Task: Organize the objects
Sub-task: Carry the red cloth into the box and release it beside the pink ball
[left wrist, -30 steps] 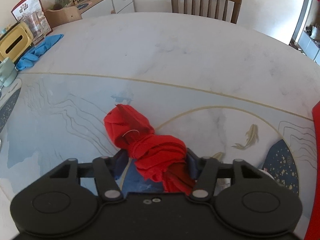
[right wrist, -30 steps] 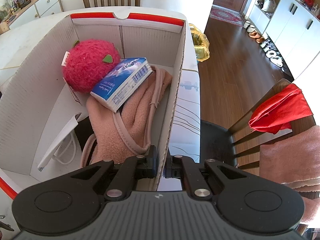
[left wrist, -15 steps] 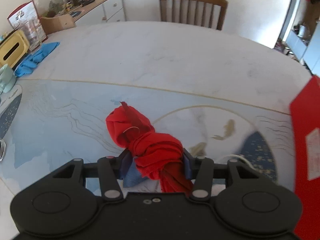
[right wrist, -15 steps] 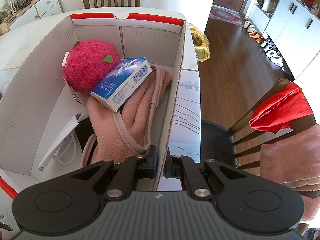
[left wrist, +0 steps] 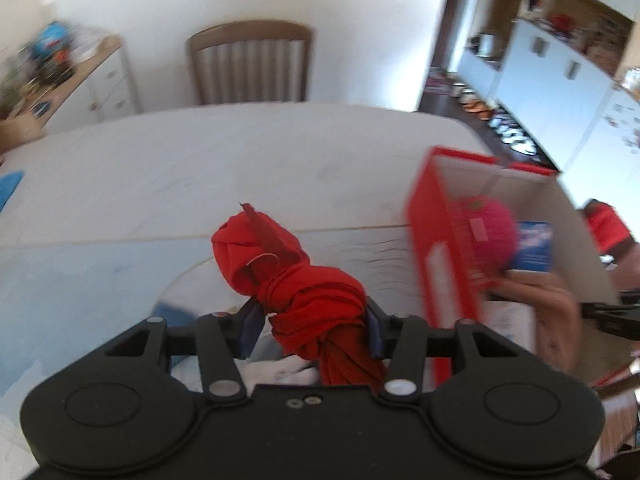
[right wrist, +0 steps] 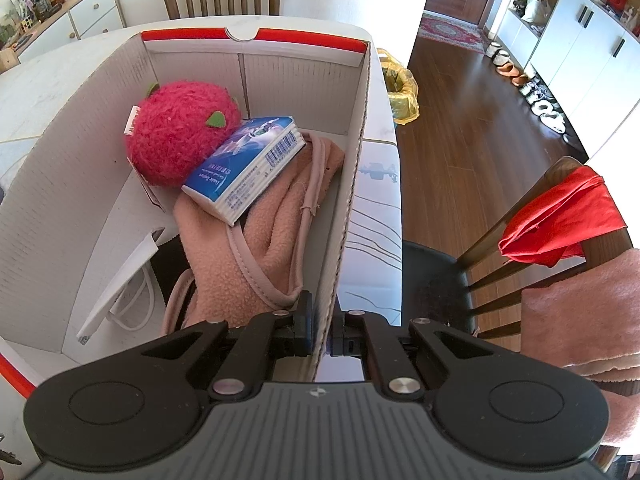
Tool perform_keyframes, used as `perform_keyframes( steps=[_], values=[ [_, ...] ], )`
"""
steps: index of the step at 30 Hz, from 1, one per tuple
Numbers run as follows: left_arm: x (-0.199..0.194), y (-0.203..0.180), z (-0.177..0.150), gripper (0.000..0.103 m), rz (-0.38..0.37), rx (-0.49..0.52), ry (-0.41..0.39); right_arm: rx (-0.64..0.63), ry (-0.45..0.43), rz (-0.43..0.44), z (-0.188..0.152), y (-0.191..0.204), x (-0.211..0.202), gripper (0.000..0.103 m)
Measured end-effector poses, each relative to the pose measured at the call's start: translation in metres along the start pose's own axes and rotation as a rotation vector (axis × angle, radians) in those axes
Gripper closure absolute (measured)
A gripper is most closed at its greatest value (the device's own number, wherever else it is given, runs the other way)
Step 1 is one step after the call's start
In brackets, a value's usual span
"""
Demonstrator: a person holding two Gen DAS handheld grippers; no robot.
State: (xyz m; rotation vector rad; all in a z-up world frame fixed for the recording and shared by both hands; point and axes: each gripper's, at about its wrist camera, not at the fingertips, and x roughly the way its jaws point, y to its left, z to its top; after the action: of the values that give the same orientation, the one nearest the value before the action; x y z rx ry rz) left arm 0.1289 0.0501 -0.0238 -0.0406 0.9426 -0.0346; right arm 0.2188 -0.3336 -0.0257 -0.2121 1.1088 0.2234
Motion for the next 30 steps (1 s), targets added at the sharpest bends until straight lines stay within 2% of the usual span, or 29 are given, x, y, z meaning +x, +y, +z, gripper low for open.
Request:
perform_keyframes(
  steps=[7,20,25,30],
  values=[
    [-0.015,-0.048,0.012,0.054,-0.106,0.094,-0.041,0.002,-0.001,0.002,0.000,0.002,0.001,0.097],
    [-0.009,-0.140,0.020,0.054,-0.216,0.304,-0.050,0.006,-0.004,0.006,0.002,0.003,0.000,0.097],
    [0.009,-0.164,0.015,0.054,-0.226,0.348,-0.013,0.009,-0.004,0.007,0.003,0.003,0.000,0.097],
    [0.031,-0.177,0.010,0.054,-0.192,0.363,0.031,0.009,-0.006,0.007,0.004,0.006,-0.001,0.097]
  ],
)
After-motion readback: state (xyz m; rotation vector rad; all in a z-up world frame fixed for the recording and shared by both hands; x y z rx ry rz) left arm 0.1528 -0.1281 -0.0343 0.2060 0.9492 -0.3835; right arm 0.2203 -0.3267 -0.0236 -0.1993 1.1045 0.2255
